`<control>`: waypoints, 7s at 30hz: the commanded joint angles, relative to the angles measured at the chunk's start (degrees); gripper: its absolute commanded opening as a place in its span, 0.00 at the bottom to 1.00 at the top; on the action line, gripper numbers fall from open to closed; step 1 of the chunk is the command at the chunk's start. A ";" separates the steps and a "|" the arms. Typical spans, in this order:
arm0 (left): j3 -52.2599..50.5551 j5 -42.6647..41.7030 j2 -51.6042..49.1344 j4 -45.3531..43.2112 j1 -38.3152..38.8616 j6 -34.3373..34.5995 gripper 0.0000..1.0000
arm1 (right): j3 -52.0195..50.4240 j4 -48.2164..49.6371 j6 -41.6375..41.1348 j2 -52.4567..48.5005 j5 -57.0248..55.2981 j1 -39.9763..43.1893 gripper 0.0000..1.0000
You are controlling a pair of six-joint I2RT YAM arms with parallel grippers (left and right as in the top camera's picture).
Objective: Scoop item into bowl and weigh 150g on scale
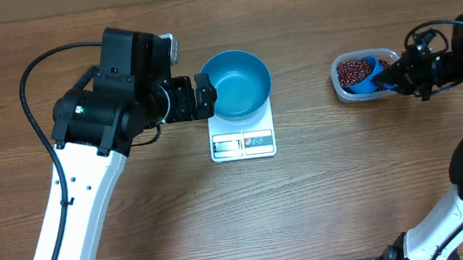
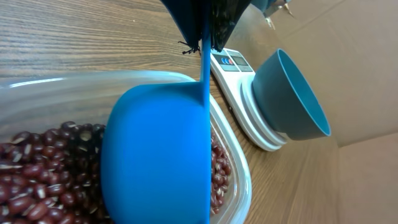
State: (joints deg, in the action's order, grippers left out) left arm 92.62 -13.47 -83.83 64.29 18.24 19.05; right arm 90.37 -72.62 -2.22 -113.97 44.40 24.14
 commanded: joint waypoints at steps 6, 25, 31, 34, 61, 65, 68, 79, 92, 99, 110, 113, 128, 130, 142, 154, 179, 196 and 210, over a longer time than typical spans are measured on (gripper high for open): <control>1.07 -0.07 1.07 -0.17 -0.22 -1.27 1.00 | -0.31 -2.08 4.28 -0.22 2.82 3.58 0.04; 1.07 -0.07 1.07 -0.15 -0.22 -1.27 1.00 | -0.31 -4.39 10.64 -0.22 7.48 4.87 0.04; 1.07 -0.07 1.07 -0.15 -0.24 -1.27 1.00 | -0.31 -4.44 11.76 -0.22 8.50 4.87 0.04; 1.07 0.02 1.07 -0.22 -0.22 -1.27 1.00 | -0.31 -4.39 11.85 -0.22 9.16 4.87 0.04; 1.07 0.52 1.07 -0.20 -0.22 -1.27 1.00 | -0.31 -7.15 18.29 -0.22 13.18 7.52 0.04; 1.07 0.50 1.05 -0.24 -0.22 -1.27 1.00 | -0.31 -8.83 20.74 -0.22 13.60 9.68 0.04; 1.07 0.52 1.05 -0.24 -0.22 -1.27 1.00 | -0.31 -9.16 21.00 -0.22 13.97 10.23 0.04; 1.07 0.59 1.03 -0.61 -0.22 -1.33 0.69 | -0.31 -9.16 22.23 -0.22 14.88 10.23 0.04; 1.07 0.46 0.70 1.40 2.91 -18.97 0.04 | -0.31 -9.14 22.25 -0.22 14.86 10.23 0.04; 1.07 1.11 0.70 1.88 5.42 -23.96 0.04 | -0.31 -9.07 22.25 -0.22 14.86 10.23 0.04; -4.26 -3.02 0.59 -2.10 9.68 -30.53 0.04 | -0.31 -8.76 23.32 -0.22 14.84 10.21 0.04; -7.76 -2.64 0.59 -4.46 11.10 -30.69 0.04 | -0.31 -8.74 23.32 -0.22 14.86 10.21 0.04; -20.11 -2.69 0.59 -16.94 12.94 -34.47 0.04 | -0.31 -8.63 23.34 -0.22 14.86 10.21 0.04; -21.38 -2.69 0.59 -18.60 12.94 -35.34 0.04 | -0.31 -8.55 23.34 -0.22 14.86 10.21 0.04; -26.53 -2.64 -5.51 -27.52 13.40 -35.87 0.04 | -0.31 -8.50 23.34 -0.22 14.84 10.21 0.04; -26.53 -0.22 -13.68 -30.49 14.95 -35.80 0.04 | -0.31 -8.52 23.34 -0.22 14.82 10.21 0.04; -27.85 -0.11 -15.28 -35.23 18.69 -34.86 0.04 | -0.31 -8.09 23.32 -0.22 14.84 10.21 0.04; -29.99 9.51 -15.28 -38.40 18.67 -25.75 0.04 | -0.31 -8.09 23.32 -0.22 14.80 10.21 0.04; -32.65 11.17 -15.28 -42.10 18.71 -24.13 0.04 | -0.31 -8.28 23.30 -0.22 14.19 10.21 0.04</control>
State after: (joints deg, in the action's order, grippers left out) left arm 60.99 -3.25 -98.54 23.05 36.67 -6.09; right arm 90.30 -81.03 19.97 -113.97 56.71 34.46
